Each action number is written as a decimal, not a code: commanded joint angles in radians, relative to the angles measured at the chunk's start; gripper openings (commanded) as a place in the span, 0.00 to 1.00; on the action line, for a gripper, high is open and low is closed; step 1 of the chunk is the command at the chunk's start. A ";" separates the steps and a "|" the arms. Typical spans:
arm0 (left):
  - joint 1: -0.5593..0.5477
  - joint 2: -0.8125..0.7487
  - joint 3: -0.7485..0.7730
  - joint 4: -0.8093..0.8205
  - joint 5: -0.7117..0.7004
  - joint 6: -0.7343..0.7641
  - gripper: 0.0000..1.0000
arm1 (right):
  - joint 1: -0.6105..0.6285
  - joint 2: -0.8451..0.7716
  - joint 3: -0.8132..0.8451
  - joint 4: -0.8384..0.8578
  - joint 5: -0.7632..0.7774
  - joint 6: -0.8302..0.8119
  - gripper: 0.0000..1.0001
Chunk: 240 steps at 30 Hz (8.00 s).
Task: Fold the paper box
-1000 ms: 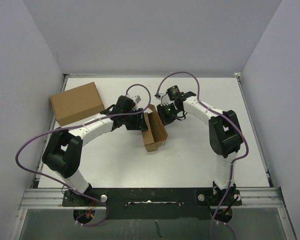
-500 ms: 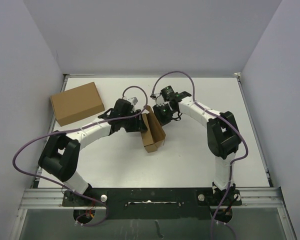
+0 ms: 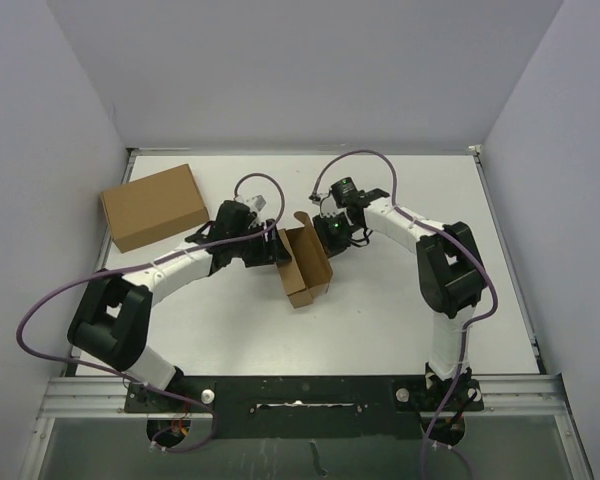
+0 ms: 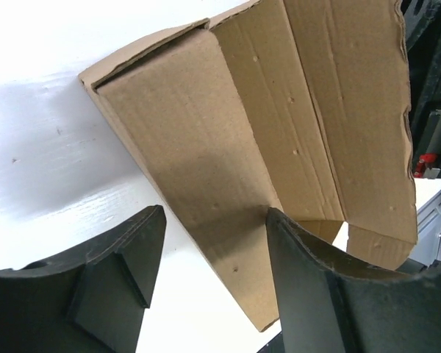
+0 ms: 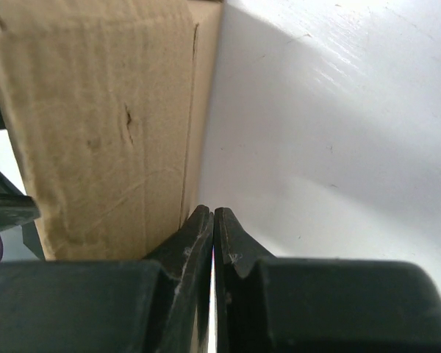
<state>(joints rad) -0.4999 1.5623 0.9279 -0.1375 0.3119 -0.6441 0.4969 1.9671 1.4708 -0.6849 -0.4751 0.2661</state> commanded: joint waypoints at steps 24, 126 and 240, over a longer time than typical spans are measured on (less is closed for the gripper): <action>0.009 0.010 0.083 -0.087 0.071 0.058 0.45 | -0.037 -0.097 -0.044 0.044 -0.103 -0.041 0.01; -0.051 0.167 0.390 -0.194 0.078 0.171 0.60 | -0.605 -0.057 -0.313 -0.028 -0.518 -0.342 0.67; 0.023 -0.386 -0.475 0.877 -0.153 0.325 0.58 | 0.261 0.008 0.835 -0.630 0.510 -1.026 0.00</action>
<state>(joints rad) -0.4553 1.1397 0.3862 0.6659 0.2695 -0.4286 0.7483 2.0014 2.2597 -1.3338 0.0162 -0.7559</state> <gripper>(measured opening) 0.581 0.027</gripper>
